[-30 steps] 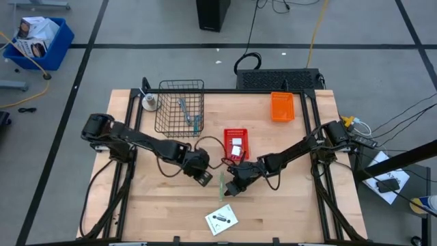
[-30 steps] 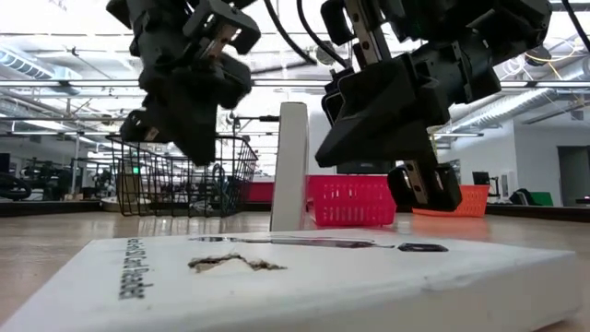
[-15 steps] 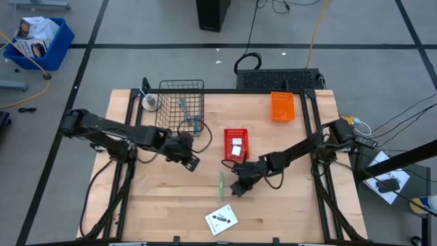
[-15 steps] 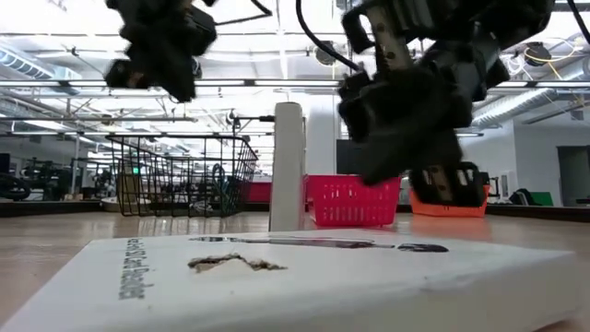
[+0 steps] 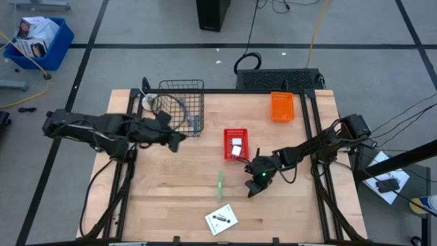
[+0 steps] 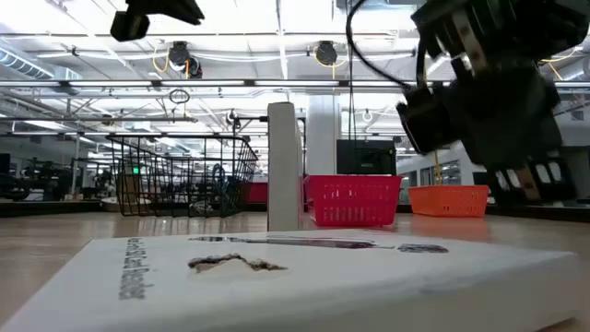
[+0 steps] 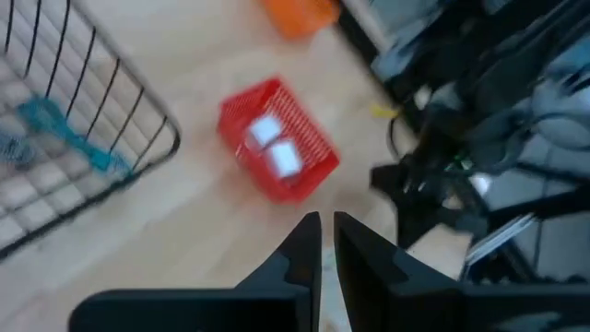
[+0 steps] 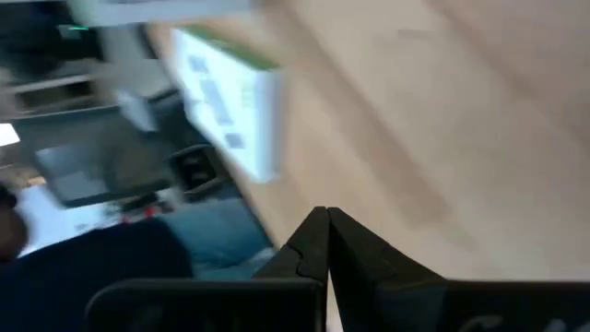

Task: Pick and place items into bin
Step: Put the top white card reader box into the orange bin

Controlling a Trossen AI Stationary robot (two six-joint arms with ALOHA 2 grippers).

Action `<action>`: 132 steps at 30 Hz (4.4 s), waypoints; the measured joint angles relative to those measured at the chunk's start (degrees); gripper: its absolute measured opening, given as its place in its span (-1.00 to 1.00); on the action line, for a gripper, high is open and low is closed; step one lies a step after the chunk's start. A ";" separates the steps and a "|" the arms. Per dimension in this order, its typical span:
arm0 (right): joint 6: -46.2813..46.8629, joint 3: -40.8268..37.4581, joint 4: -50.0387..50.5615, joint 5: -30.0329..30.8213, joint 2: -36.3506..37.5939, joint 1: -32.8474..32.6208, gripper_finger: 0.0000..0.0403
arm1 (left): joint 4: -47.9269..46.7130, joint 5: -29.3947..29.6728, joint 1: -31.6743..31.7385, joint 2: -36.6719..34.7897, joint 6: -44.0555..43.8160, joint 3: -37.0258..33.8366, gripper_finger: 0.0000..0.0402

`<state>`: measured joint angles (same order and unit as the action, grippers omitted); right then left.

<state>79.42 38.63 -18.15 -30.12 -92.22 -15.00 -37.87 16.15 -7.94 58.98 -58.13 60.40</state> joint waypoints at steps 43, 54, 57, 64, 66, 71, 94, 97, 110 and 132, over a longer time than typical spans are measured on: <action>-71.99 33.85 40.90 0.16 11.10 8.76 -0.92 | 11.78 4.75 0.33 -12.89 24.56 -0.10 -0.81; -100.67 33.77 39.94 15.24 6.01 7.76 -0.18 | 11.03 4.63 0.35 -12.94 22.99 -0.10 -0.81; -105.26 33.77 39.78 18.14 3.92 7.93 -0.05 | 11.02 3.48 0.33 -12.94 22.43 -0.10 -0.81; -110.58 33.75 38.69 18.30 -2.73 8.28 -0.05 | 10.78 1.70 0.31 -12.94 22.23 -0.10 -0.81; -112.01 33.75 38.51 18.48 -4.20 8.28 -0.08 | 10.57 1.69 0.31 -12.94 22.17 -0.10 -0.81; -117.66 34.10 38.14 19.91 -5.88 8.17 -0.10 | 10.59 1.69 0.31 -12.94 23.06 -0.10 -0.81; -63.93 49.60 50.75 25.49 -6.60 1.49 -0.02 | 10.91 -3.86 0.31 -13.39 29.87 -0.17 -0.81; -55.62 50.22 54.15 25.08 -6.62 1.13 0.05 | 10.77 -3.62 0.33 -13.39 30.95 -0.17 -0.81; -27.72 50.53 52.64 6.31 -11.16 2.21 0.44 | 10.62 -3.11 0.32 -13.35 35.28 -0.17 -0.81; -1.13 50.37 38.48 2.99 -12.64 9.77 0.06 | 9.21 -2.68 0.32 -13.35 36.81 -0.15 -0.81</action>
<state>78.28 89.00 20.33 -27.13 -104.86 -5.23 -28.66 13.47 -7.62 45.63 -21.32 60.25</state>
